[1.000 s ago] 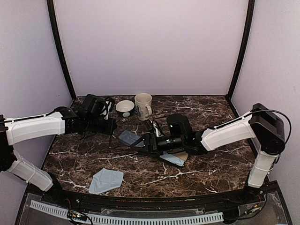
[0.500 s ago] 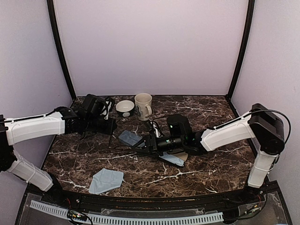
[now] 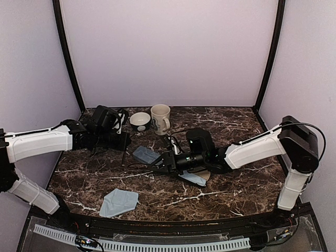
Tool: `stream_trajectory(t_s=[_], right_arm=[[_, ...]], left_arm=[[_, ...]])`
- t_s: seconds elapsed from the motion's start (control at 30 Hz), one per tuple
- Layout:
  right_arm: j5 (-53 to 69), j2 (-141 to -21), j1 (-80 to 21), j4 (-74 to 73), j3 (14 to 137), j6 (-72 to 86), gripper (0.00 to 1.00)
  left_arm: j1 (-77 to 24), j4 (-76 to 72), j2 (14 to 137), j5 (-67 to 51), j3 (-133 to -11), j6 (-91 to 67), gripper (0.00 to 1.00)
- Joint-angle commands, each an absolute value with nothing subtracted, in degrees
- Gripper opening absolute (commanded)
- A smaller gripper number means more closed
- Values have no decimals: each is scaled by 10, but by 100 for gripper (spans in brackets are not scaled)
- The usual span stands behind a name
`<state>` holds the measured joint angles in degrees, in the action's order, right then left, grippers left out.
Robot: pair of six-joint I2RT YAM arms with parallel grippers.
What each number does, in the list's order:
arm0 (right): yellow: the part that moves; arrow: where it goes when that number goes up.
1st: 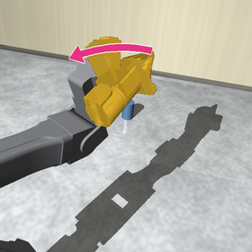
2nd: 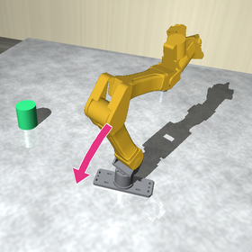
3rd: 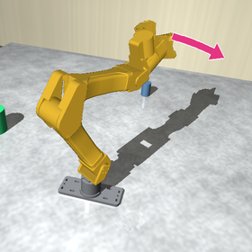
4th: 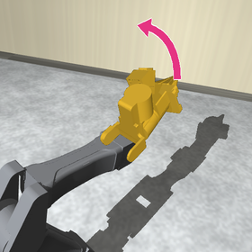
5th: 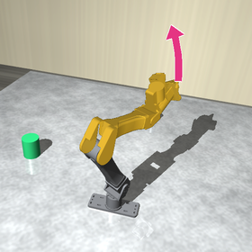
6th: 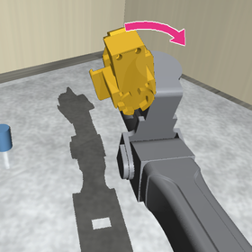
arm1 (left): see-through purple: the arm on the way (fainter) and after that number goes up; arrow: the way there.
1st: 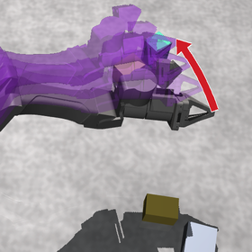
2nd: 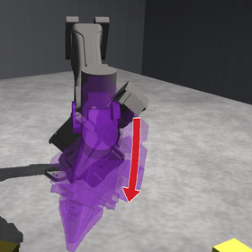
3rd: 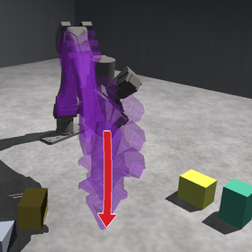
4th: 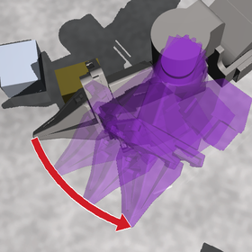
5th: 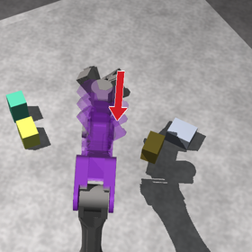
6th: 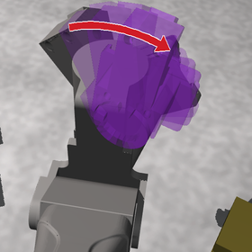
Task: Organize the sunglasses
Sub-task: Pass from the left arm to the right, then fold the right temple of the sunglasses on the sunglasses.
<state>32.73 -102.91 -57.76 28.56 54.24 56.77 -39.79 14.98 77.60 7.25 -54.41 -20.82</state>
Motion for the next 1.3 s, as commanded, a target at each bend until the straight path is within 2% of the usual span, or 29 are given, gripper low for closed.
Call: stream_trajectory(t_s=[0.0,0.13,0.47,0.6,0.77,0.93,1.13,1.27], right_arm=[[320,-1026,-578,254,558,540,30],[319,-1025,-575,243,561,518,27],[310,-1003,-564,162,578,410,20],[297,-983,-560,120,576,346,18],[288,-951,-559,82,565,256,17],[281,-920,-559,57,555,196,17],[272,-895,-556,38,549,170,17],[274,-882,-555,38,541,167,17]], left_arm=[[-401,134,749,66,-541,-215,2],[-401,126,744,55,-536,-213,10],[-401,93,723,4,-512,-200,42],[-401,53,684,-23,-478,-202,56],[-401,9,622,-68,-435,-198,67],[-401,-3,563,-67,-400,-213,65],[-398,-4,507,-62,-381,-236,55],[-393,39,498,2,-388,-261,44]])
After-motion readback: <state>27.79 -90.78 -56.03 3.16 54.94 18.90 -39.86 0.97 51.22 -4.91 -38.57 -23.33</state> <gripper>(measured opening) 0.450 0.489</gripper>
